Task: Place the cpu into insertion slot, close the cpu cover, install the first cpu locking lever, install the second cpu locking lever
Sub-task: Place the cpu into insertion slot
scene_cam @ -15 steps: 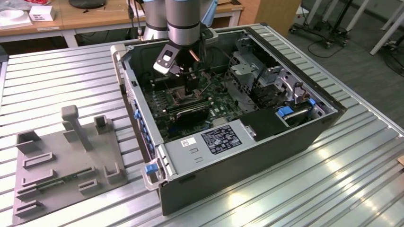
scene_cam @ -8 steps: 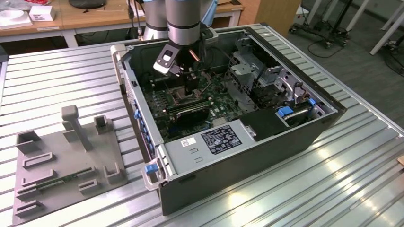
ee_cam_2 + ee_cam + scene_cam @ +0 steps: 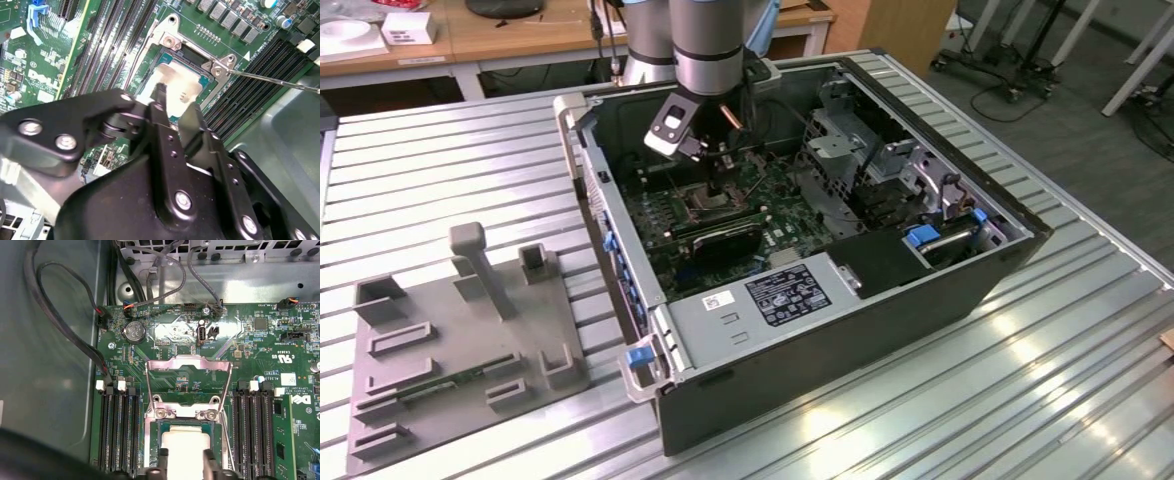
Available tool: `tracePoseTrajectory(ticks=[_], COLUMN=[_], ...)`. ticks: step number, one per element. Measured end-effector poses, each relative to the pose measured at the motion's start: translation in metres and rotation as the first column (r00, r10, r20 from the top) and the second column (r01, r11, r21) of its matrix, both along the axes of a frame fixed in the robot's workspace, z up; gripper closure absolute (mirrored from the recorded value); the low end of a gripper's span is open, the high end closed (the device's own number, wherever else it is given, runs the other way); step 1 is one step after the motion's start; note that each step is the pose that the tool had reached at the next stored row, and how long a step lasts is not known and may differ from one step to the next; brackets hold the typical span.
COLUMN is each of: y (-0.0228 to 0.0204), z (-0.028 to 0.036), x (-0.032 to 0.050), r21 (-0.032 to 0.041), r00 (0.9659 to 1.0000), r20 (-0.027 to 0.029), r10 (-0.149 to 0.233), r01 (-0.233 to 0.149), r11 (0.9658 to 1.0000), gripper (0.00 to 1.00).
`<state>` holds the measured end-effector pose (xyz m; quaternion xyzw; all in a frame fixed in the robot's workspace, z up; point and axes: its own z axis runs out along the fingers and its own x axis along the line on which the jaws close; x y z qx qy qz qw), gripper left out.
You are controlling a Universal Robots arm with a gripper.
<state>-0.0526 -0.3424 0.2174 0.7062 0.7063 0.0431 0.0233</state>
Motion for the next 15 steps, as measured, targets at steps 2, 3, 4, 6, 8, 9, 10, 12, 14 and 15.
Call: tracePoseTrajectory(ticks=[2,3,4,6,8,9,10,12,14,15], y=[0.0,0.0,0.0,0.0,0.0,0.0,0.0,0.0,0.0,0.0], z=[0.0001,0.0002,0.0002,0.0004,0.0005,0.0005,0.0006,0.0007,0.0008,0.0009], x=[0.0,0.0,0.0,0.0,0.0,0.0,0.0,0.0,0.0,0.0], r21=[0.0,0.0,0.0,-0.0001,0.0,0.0,0.0,0.0,0.0,0.0], r00=[1.0,1.0,1.0,1.0,1.0,1.0,1.0,1.0,1.0,1.0], r20=[0.0,0.0,0.0,0.0,0.0,0.0,0.0,0.0,0.0,0.0], r10=[0.0,0.0,0.0,0.0,0.0,0.0,0.0,0.0,0.0,0.0], r01=[0.0,0.0,0.0,0.0,0.0,0.0,0.0,0.0,0.0,0.0], r11=[1.0,1.0,1.0,1.0,1.0,1.0,1.0,1.0,1.0,1.0], gripper=[0.71,0.71,0.76,0.82,0.89,0.89,0.89,0.89,0.89,0.89])
